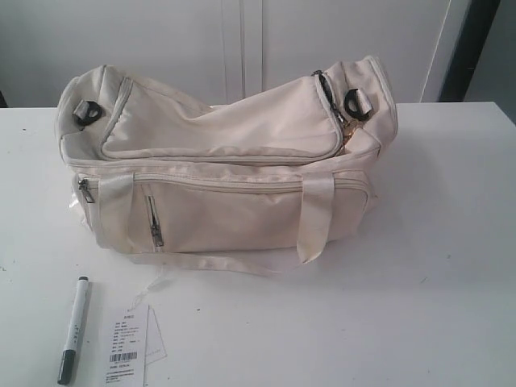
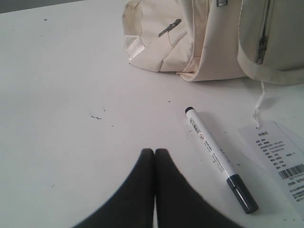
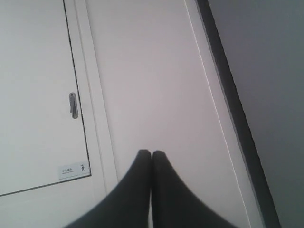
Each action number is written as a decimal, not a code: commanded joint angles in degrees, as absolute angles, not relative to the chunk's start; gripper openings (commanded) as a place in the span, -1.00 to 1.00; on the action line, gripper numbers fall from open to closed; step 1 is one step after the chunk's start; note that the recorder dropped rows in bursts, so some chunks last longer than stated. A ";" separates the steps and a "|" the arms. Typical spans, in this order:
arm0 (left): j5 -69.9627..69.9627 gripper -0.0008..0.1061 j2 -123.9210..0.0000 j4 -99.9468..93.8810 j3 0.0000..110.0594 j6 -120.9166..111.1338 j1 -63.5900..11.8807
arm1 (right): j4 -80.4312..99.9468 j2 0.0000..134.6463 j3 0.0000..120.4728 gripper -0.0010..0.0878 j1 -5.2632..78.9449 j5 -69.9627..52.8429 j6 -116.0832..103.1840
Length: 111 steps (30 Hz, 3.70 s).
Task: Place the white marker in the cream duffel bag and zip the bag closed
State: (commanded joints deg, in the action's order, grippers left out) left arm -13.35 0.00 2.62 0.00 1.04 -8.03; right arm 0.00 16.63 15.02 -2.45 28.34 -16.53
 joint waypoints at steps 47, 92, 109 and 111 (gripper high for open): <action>-13.35 -0.99 0.00 2.74 0.00 0.35 -8.03 | -17.64 75.37 66.46 -0.98 -2.23 -37.89 20.01; -13.35 -0.99 0.00 5.54 0.00 -0.50 -8.03 | -37.48 103.41 91.22 0.53 0.02 -40.21 28.72; -13.35 -0.99 0.00 5.54 0.00 -0.50 -8.03 | -40.27 112.11 95.48 0.48 1.23 -35.83 29.26; -13.35 -0.99 0.00 5.54 0.00 -0.50 -8.03 | -40.27 112.66 95.48 0.47 1.58 -35.31 29.98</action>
